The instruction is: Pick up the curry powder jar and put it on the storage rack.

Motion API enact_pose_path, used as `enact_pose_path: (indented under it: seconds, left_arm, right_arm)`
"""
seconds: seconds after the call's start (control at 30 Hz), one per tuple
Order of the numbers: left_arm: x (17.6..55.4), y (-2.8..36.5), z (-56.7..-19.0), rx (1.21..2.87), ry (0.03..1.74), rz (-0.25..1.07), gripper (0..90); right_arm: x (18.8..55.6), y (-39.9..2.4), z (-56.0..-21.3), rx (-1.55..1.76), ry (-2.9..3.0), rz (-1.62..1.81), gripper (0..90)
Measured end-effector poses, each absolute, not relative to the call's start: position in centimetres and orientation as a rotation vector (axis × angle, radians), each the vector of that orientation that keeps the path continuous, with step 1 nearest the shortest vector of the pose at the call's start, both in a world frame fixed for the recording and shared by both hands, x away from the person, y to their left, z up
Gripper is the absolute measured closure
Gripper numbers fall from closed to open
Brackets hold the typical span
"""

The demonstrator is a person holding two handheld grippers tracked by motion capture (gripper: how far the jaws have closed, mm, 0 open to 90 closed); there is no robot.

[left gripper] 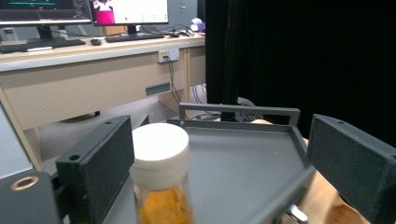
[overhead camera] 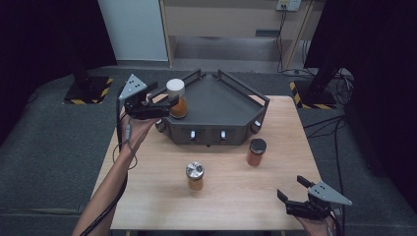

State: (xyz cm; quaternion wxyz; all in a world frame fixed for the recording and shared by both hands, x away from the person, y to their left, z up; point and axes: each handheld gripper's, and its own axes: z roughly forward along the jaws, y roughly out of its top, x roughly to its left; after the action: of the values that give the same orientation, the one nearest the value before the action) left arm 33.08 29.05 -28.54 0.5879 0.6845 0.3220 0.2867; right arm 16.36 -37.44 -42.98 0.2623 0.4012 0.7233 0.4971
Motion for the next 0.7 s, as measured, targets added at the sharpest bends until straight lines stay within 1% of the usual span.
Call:
enact_pose_path:
  seconds: [0.03,0.17,0.33,0.47,0.7]
  left_arm:
    - [32.3,29.3,-28.4,1.601,0.739,0.670,6.7]
    - [31.3,29.9,-28.3,1.606,0.736,0.647,6.7]
    - [28.6,30.2,-29.1,1.637,0.730,0.696,6.8]
    - [27.0,30.3,-30.2,1.645,0.720,0.725,6.8]
    - [24.9,31.5,-32.3,1.655,0.705,0.698,6.8]
  right_arm:
    - [16.3,-37.4,-42.9,1.085,1.958,1.344,8.9]
    - [16.4,-37.4,-43.0,1.083,1.959,1.343,8.9]
    - [16.4,-37.4,-42.9,1.080,1.960,1.341,8.9]
    - [16.3,-37.3,-42.9,1.080,1.959,1.339,8.9]
    - [16.4,-37.3,-42.9,1.080,1.961,1.339,8.9]
